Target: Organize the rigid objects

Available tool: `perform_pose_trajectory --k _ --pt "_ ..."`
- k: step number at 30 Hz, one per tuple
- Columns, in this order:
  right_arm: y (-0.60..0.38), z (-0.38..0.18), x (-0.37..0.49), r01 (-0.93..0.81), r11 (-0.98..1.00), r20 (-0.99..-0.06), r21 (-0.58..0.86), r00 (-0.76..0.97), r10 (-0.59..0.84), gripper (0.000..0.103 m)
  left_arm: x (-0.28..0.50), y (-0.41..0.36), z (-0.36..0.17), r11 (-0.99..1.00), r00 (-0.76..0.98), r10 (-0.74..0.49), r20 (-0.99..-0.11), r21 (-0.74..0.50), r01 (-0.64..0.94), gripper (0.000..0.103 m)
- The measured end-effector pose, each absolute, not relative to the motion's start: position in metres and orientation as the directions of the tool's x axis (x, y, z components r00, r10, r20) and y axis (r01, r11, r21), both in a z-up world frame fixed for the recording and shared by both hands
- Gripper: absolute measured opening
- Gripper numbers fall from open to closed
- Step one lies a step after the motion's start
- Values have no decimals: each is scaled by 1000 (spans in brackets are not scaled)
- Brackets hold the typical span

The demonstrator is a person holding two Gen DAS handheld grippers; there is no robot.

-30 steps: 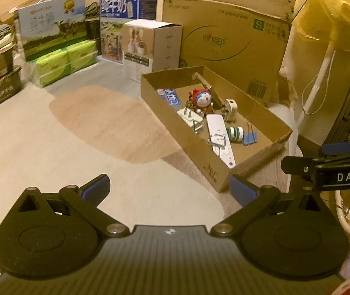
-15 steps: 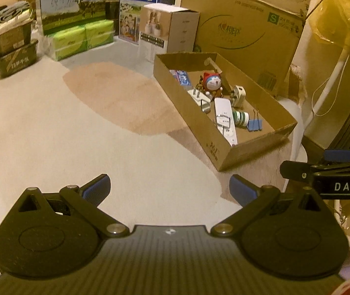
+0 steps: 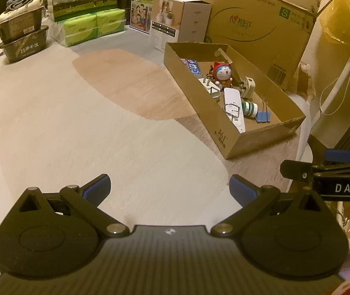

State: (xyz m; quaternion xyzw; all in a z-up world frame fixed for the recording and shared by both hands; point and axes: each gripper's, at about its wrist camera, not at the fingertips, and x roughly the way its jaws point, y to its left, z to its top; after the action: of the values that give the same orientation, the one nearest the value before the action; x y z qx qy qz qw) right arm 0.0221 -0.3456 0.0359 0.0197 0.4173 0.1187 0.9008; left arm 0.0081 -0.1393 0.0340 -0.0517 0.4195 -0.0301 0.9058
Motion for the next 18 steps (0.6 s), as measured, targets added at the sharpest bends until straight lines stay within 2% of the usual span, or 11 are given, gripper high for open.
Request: perform_pose_trajectory --k 18 --pt "-339 31 26 -218 967 -755 129 611 238 102 9 -135 30 990 638 -96 -764 -137 -15 102"
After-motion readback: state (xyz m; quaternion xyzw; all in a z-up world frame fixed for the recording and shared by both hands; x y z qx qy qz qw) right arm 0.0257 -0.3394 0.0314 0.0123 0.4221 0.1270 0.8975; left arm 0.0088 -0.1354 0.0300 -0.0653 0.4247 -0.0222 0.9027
